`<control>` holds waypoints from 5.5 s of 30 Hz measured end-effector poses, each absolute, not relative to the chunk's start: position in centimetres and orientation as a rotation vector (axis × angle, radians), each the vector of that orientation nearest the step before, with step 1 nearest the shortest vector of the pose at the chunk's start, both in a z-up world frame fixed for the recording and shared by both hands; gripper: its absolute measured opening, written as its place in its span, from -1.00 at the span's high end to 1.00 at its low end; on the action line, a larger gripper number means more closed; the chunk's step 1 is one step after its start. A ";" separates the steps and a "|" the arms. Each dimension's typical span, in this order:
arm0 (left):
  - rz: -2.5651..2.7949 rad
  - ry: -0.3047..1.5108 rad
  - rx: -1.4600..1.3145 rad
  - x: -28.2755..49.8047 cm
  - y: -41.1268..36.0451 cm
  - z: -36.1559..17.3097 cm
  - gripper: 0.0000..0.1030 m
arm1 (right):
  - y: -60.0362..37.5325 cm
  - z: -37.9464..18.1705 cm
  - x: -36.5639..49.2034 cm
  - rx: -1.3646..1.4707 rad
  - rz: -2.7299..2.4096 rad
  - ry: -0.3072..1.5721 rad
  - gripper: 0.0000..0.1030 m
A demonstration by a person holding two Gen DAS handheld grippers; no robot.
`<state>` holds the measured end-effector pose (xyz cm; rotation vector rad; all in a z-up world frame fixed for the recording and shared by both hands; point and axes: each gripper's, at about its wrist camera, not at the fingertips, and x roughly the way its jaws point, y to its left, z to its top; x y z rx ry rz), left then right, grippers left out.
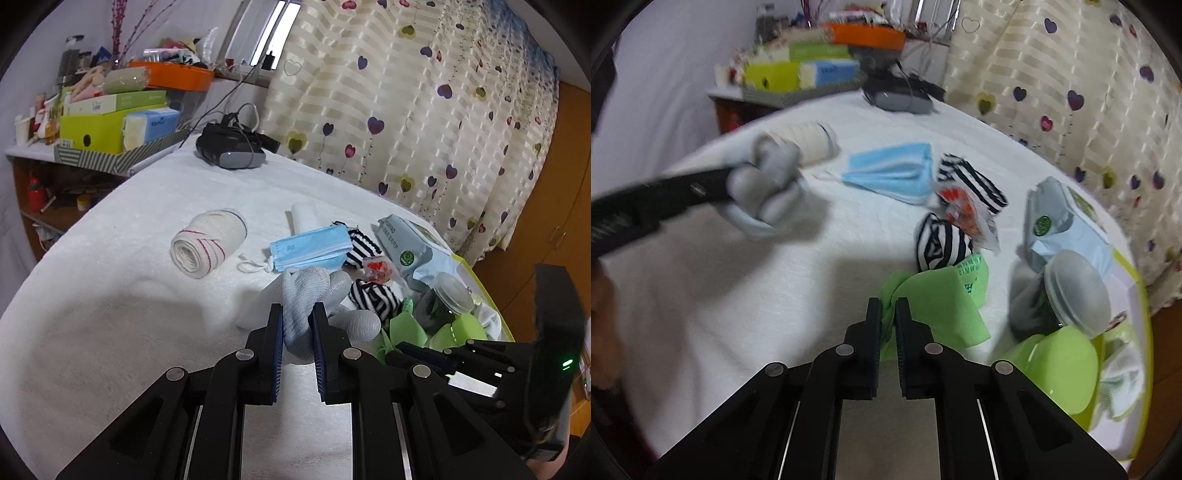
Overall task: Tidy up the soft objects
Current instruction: 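Grasp the grey glove with the left gripper while the right grasps the green cloth, then lift the grey glove and green cloth and carry both to the white box, then open both grippers to release the glove and cloth into the box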
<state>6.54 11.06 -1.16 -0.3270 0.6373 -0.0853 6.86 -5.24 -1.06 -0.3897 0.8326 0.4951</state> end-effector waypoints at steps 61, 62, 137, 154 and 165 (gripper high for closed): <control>-0.098 0.600 -0.210 1.6 5.8 2.6 0.73 | -10.9 2.2 1.8 -0.179 0.553 0.718 0.83; -0.100 0.599 -0.206 1.6 5.5 2.8 0.73 | -11.3 2.7 1.4 -0.173 0.551 0.702 0.83; -0.531 0.825 0.007 11.2 -20.5 -0.7 0.73 | -33.9 0.7 7.0 0.078 0.173 0.777 0.83; -0.429 0.820 0.016 15.1 -21.7 -0.8 0.50 | -34.2 1.0 11.3 0.070 0.203 0.782 0.79; -0.460 0.759 0.024 12.6 -21.5 0.9 0.33 | -34.8 2.5 8.3 0.072 0.163 0.726 0.56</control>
